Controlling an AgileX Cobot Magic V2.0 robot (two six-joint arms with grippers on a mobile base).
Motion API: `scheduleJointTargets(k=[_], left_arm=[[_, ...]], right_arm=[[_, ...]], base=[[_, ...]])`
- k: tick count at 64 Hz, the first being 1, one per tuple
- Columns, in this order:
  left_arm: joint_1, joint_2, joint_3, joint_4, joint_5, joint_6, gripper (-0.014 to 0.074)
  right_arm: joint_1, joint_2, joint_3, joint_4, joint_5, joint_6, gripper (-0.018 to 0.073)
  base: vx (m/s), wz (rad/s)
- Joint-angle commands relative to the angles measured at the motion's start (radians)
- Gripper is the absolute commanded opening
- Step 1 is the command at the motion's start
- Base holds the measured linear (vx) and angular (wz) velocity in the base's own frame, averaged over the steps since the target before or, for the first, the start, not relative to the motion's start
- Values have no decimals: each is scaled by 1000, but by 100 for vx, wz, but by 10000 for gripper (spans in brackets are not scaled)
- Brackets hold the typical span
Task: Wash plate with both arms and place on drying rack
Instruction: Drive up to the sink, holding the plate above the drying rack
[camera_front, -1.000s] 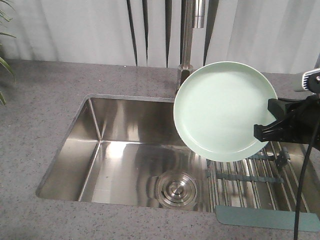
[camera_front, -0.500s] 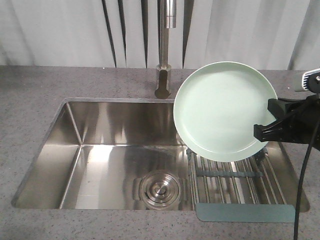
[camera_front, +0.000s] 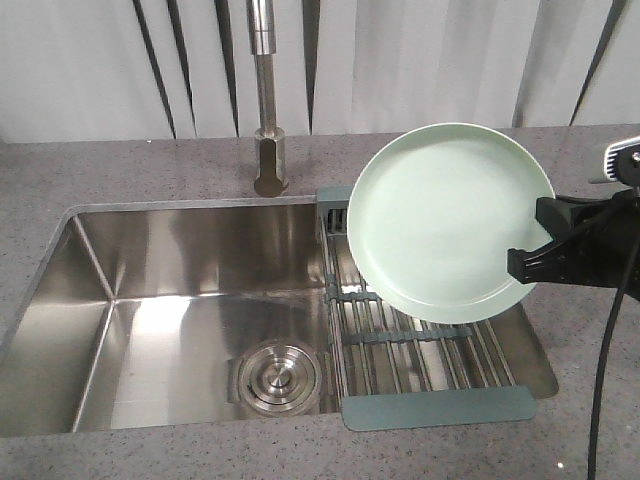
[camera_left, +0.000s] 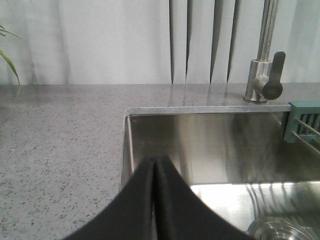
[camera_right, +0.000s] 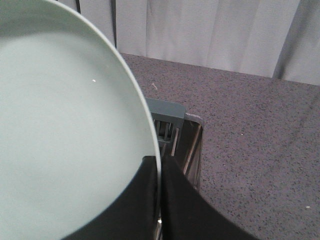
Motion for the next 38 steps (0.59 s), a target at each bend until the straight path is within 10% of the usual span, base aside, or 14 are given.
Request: scheduleJointTargets(k=[1, 38], left_arm=[[-4, -16, 16, -6, -70, -5, -6], [-4, -16, 16, -6, -70, -5, -6]], right_arm=[[-5, -19, -28, 0, -80, 0, -10], [-5, -19, -28, 0, -80, 0, -10]], base=[[-1, -12], [0, -2]])
